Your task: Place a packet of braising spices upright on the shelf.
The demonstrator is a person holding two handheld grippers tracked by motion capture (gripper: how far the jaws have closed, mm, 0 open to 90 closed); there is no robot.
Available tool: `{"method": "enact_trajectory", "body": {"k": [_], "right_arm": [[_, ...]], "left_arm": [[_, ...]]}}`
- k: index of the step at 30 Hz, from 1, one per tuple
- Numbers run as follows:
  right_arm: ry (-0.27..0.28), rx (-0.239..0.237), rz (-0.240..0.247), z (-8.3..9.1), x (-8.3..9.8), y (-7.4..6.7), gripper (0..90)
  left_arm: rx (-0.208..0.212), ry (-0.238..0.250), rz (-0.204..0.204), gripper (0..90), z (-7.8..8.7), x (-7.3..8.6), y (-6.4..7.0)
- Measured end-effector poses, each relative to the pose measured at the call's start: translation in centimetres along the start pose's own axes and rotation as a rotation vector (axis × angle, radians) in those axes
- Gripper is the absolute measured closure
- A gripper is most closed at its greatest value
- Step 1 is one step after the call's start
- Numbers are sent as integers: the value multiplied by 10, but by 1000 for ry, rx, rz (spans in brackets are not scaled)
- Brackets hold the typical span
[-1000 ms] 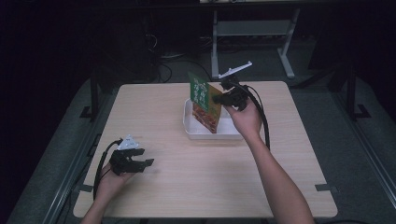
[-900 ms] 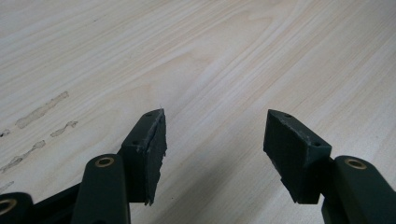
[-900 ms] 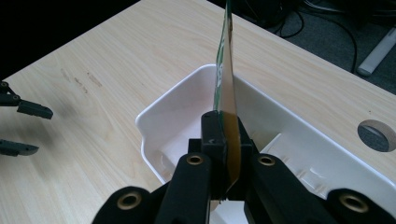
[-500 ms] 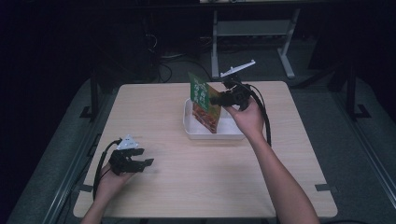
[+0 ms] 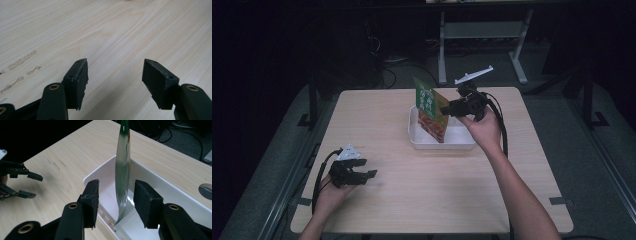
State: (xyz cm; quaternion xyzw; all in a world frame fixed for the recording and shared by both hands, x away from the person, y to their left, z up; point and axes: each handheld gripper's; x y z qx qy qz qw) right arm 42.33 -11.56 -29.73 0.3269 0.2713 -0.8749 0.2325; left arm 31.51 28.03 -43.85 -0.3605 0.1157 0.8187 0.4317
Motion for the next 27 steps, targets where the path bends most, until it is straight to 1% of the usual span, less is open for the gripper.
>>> {"method": "enact_trajectory", "body": {"k": [3, 4, 7, 10, 20, 27], "right_arm": [[-8, -8, -1, 2, 2, 1, 529], [-9, -19, -1, 4, 3, 2, 528], [-5, -25, 2, 6, 6, 1, 525], [-12, -32, 9, 7, 11, 1, 520], [-23, -41, 1, 12, 22, 4, 514], [-28, -55, -10, 15, 33, 10, 511]], "left_arm": [[0, 1, 0, 371, 0, 0, 0], [-1, 1, -1, 370, 0, 0, 0], [-1, -1, -2, 369, 0, 0, 0], [0, -1, -3, 367, 0, 0, 1], [0, 1, -2, 365, 0, -1, 1], [-1, 0, -3, 364, 0, -1, 2]]}}
Point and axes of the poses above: each handheld gripper's, and its own axes: z roughly backward along the jaws, x roughly out of its underside, y roughly to its right, and after that the axes turned 12 degrees about -z, right-handed
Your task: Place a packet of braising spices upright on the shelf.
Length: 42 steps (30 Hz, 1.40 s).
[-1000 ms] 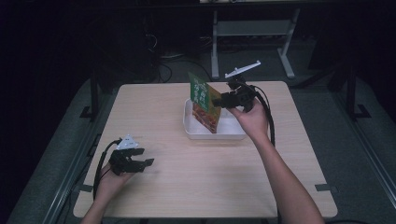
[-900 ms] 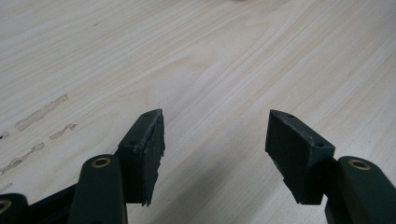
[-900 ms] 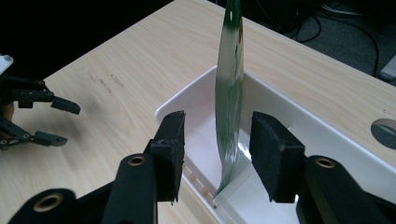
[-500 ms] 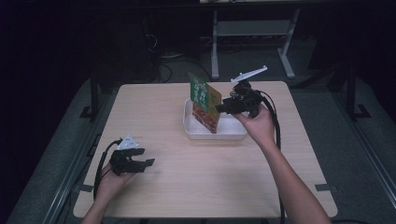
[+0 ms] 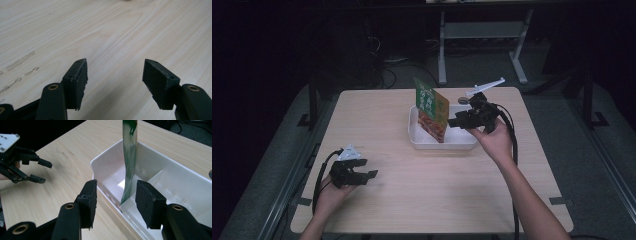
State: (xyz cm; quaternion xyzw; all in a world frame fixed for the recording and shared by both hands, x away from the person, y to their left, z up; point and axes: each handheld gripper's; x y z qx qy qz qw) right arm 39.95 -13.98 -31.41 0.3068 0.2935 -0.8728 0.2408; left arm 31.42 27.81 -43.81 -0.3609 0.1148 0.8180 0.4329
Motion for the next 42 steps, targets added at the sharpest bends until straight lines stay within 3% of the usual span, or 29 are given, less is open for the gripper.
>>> {"method": "enact_trajectory", "body": {"k": [29, 42], "right_arm": [[-14, -23, -36, 12, 36, 14, 494], [-24, -30, -52, 16, 61, 22, 485]], "left_arm": [[6, 7, 0, 352, -1, -2, 4], [10, 7, -4, 348, -1, -4, 6]]}}
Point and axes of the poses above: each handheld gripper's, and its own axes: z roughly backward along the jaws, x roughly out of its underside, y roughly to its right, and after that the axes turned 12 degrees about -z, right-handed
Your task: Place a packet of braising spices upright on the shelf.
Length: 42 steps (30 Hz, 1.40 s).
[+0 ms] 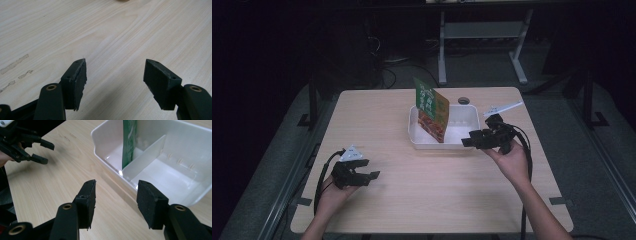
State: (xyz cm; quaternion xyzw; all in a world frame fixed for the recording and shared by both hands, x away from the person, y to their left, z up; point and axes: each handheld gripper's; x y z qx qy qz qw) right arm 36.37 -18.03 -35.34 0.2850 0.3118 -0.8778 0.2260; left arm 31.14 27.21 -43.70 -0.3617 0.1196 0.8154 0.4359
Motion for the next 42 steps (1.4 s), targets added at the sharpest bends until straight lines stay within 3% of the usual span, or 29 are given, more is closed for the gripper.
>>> {"method": "enact_trajectory", "body": {"k": [13, 42], "right_arm": [[-35, 3, -32, -2, 25, 10, 474], [-41, -3, -92, 7, 76, 24, 471]], "left_arm": [[0, -1, -5, 345, 0, -1, 1], [1, 4, -11, 341, 0, -2, 4]]}}
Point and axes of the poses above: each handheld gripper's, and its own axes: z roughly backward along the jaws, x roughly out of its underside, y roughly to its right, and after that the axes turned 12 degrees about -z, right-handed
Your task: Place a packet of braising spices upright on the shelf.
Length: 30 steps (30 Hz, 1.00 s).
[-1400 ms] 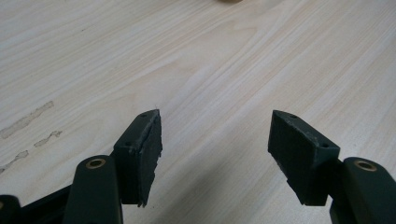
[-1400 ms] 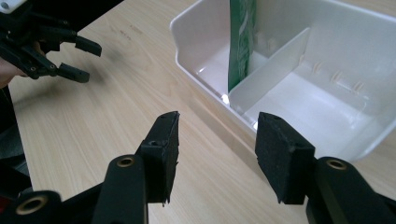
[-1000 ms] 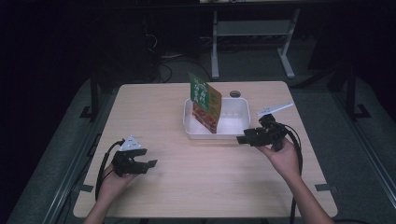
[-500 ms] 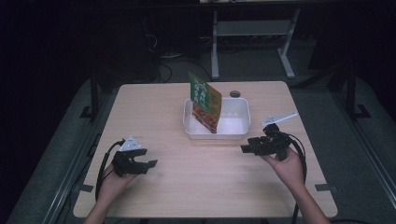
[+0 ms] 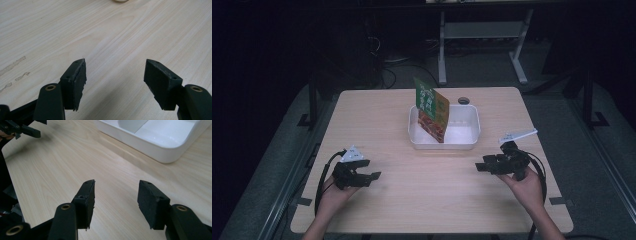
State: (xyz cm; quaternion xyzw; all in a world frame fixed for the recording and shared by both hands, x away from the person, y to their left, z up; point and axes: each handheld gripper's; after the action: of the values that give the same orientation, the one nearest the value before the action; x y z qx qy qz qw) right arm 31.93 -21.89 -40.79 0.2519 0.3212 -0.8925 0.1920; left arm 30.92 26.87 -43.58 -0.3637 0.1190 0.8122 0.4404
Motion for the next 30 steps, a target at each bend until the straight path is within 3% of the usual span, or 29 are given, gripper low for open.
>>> {"method": "enact_trajectory", "body": {"k": [30], "right_arm": [[-19, -4, -56, 2, 57, 16, 458]], "left_arm": [[13, -1, -14, 336, -3, -2, 4]]}}
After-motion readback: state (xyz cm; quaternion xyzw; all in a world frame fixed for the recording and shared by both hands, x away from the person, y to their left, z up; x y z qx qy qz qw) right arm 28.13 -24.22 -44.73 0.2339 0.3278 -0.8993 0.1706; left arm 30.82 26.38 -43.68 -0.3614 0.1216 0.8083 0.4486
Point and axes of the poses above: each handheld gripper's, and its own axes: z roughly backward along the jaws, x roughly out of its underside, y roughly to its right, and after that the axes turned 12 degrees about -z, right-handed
